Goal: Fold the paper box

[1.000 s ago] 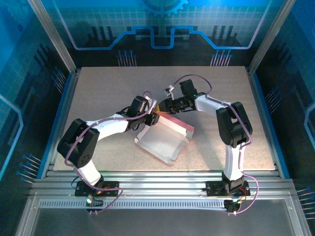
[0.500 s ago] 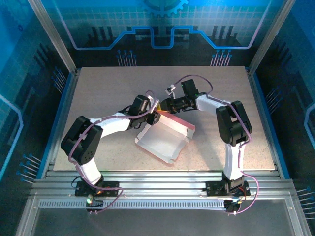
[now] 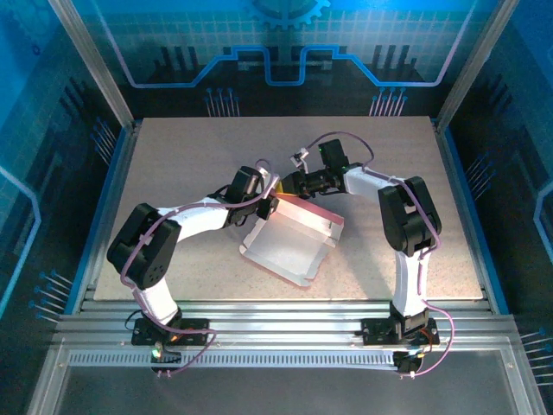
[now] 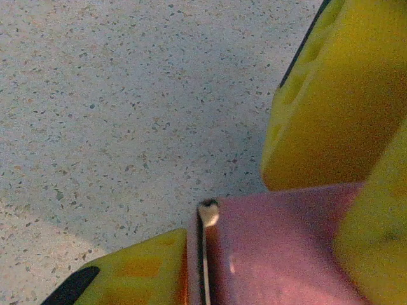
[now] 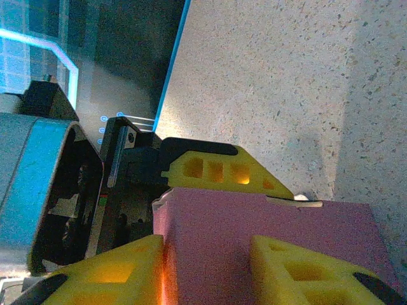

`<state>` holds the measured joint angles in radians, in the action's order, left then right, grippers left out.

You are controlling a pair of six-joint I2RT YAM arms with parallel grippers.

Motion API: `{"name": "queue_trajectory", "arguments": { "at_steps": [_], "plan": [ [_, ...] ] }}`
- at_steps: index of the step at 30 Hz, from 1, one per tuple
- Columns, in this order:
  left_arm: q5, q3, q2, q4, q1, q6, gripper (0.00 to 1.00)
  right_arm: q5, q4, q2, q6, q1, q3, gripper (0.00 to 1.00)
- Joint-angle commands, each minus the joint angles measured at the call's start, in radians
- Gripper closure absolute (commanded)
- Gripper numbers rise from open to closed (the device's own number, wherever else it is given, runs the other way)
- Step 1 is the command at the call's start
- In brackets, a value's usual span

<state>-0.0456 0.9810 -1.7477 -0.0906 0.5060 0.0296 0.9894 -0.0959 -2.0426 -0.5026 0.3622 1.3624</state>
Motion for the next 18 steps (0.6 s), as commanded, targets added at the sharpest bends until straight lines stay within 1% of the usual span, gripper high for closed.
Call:
{"name": "queue_trajectory", "arguments": {
  "at_steps": [1,4,9,12,18],
  "plan": [
    [-0.03,0.022,-0.002,0.016,0.0,0.009,0.79,0.005,-0.039,-0.033,-0.008,-0.005,-0.013,0.61],
    [-0.018,0.024,-0.007,0.022,0.0,0.006,0.79,0.005,-0.026,-0.033,-0.02,-0.005,-0.021,0.61],
    [0.038,0.033,-0.015,0.034,0.003,-0.011,0.8,0.002,0.0,-0.027,-0.037,-0.003,-0.038,0.61],
    [0.111,0.039,-0.018,0.044,0.017,-0.007,0.83,0.002,0.013,-0.026,-0.049,-0.002,-0.046,0.62],
    [0.217,0.036,-0.022,0.043,0.038,-0.007,0.87,0.001,0.038,-0.025,-0.068,0.001,-0.057,0.63]
  ]
}}
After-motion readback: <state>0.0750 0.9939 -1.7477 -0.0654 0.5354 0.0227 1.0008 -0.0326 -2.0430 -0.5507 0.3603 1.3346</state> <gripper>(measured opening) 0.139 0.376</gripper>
